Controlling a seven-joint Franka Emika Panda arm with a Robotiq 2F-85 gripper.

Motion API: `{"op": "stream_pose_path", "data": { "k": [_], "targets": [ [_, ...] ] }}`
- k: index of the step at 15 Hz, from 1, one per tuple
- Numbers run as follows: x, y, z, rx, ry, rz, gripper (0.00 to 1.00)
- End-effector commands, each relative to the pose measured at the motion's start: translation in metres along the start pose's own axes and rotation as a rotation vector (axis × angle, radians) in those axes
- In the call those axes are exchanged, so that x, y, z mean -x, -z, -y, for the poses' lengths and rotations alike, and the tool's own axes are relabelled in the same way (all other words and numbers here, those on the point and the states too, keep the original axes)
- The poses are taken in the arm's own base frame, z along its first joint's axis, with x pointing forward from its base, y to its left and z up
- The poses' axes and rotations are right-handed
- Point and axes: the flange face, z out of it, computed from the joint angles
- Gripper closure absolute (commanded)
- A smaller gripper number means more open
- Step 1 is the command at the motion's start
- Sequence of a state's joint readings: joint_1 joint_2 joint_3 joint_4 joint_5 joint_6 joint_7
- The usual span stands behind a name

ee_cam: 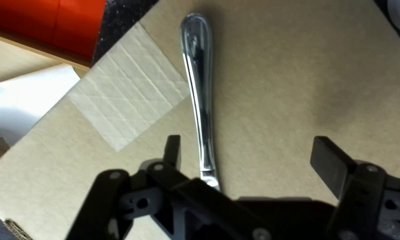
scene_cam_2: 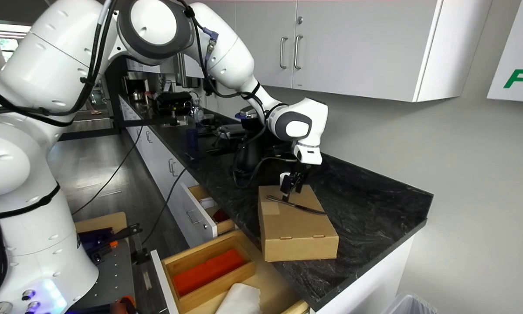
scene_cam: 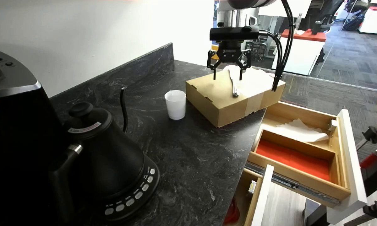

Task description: Pick up the knife and put it in the box, that is inside the open drawer

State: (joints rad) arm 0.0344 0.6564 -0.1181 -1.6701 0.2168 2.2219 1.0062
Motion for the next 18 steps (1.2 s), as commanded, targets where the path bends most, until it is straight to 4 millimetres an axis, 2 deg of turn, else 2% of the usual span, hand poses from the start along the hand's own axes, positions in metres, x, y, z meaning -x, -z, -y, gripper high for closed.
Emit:
{"op": "stream_pose_path", "data": {
  "k": [1, 12, 18],
  "targets": [
    [0.009, 0.007, -0.019, -0.029, -0.034, -0.015, 0.0],
    [0.012, -0.006, -0.066, -0.077, -0.045, -0.045, 0.0],
    [0.013, -0.015, -0.068, -0.133, -0.011, -0.088, 0.0]
  ]
}}
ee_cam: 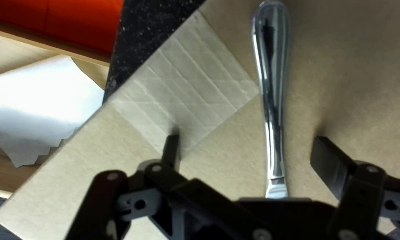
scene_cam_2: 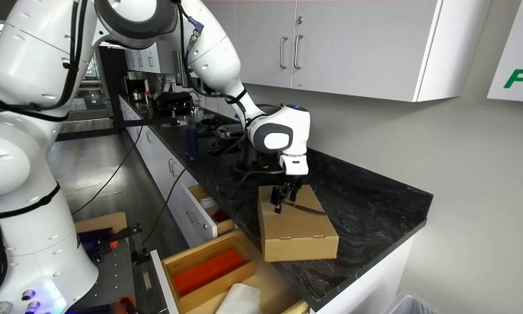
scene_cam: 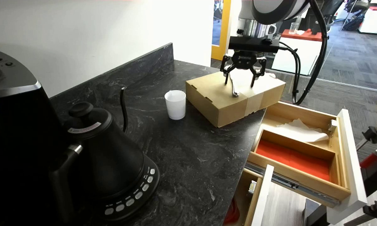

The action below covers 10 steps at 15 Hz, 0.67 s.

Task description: Pick up the knife and put it in the box, that is inside the open drawer

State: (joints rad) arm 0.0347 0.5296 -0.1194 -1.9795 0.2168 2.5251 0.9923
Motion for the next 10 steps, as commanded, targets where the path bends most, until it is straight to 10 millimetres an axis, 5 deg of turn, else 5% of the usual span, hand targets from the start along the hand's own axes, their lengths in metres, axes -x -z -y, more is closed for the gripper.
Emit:
{"op": "stream_pose_path", "data": {
  "k": [1, 10],
  "targets": [
    [0.0041, 0.0066, -0.01, -0.043, 0.011, -0.009, 0.0],
    [0.0014, 0.0089, -0.0073, 0.012, -0.022, -0.001, 0.0]
  ]
}}
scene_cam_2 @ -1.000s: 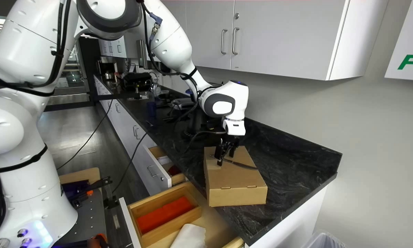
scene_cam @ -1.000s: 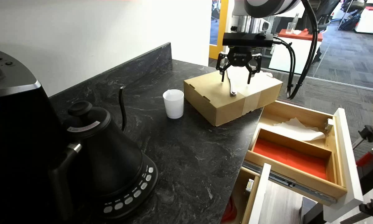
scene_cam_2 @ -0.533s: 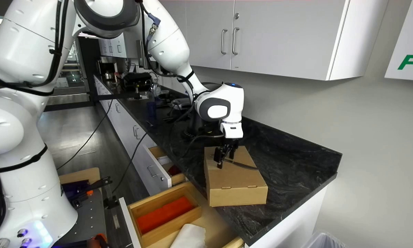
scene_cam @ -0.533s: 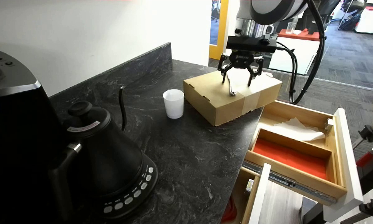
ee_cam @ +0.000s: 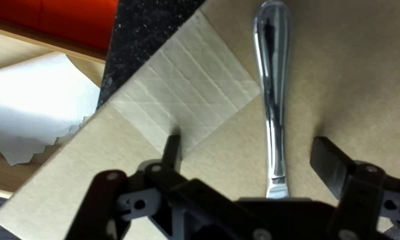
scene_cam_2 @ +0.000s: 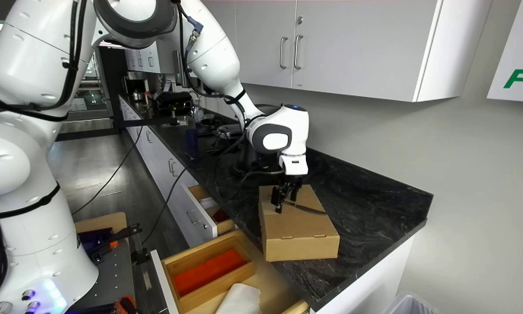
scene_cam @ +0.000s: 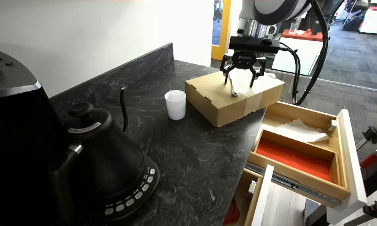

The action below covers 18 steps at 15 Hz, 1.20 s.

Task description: Pick up the knife and put it in the box, that is inside the open drawer

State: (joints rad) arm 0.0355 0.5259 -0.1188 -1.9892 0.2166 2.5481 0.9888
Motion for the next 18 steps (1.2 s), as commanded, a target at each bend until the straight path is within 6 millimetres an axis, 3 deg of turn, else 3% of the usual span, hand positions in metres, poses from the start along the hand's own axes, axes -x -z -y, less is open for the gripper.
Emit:
{"op": "stream_pose_path", "data": {
  "k": [1, 11, 12, 13, 15, 18],
  "targets": [
    [0.002, 0.013, -0.005, 0.013, -0.019, 0.026, 0.0],
    [0.003, 0.028, 0.002, 0.009, -0.026, 0.013, 0.0],
    [0.004, 0.025, 0.002, 0.017, -0.023, 0.022, 0.05],
    [0.004, 0.023, 0.002, 0.023, -0.022, 0.027, 0.26],
    [0.006, 0.021, 0.001, 0.039, -0.021, 0.038, 0.31],
    [0.006, 0.019, 0.0, 0.058, -0.02, 0.049, 0.53]
  ]
}}
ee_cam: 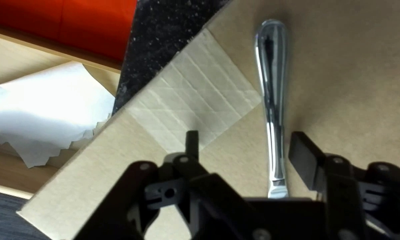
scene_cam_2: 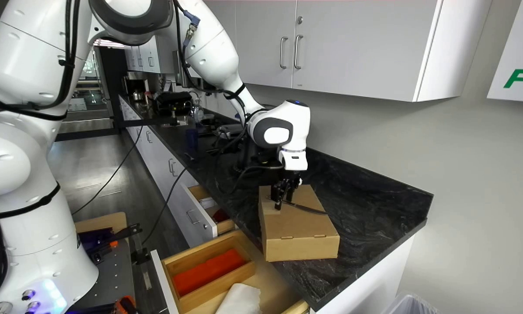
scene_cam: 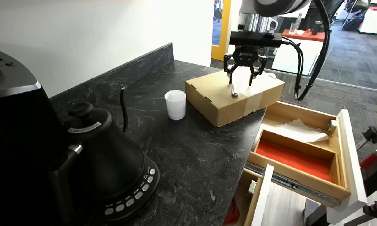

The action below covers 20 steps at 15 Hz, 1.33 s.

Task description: Pick up the knife and put it in the box, that is inside the open drawer

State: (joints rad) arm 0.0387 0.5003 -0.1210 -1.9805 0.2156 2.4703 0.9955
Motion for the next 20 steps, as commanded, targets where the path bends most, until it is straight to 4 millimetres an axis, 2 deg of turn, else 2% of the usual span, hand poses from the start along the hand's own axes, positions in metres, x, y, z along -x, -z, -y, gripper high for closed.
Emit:
{"op": "stream_pose_path", "data": {
  "k": [1, 6, 7, 9, 10, 14, 20],
  "targets": [
    [0.003, 0.007, -0.001, 0.031, -0.018, 0.022, 0.59],
    [0.003, 0.008, 0.0, 0.049, -0.019, 0.032, 0.92],
    [0.003, 0.008, 0.001, 0.052, -0.019, 0.034, 0.94],
    [0.003, 0.009, 0.001, 0.055, -0.019, 0.037, 0.98],
    [0.003, 0.009, 0.002, 0.055, -0.021, 0.039, 0.94],
    [0.002, 0.012, 0.002, 0.049, -0.031, 0.037, 0.94],
    [0.002, 0.049, 0.008, 0.008, -0.089, -0.003, 0.94]
  ]
}}
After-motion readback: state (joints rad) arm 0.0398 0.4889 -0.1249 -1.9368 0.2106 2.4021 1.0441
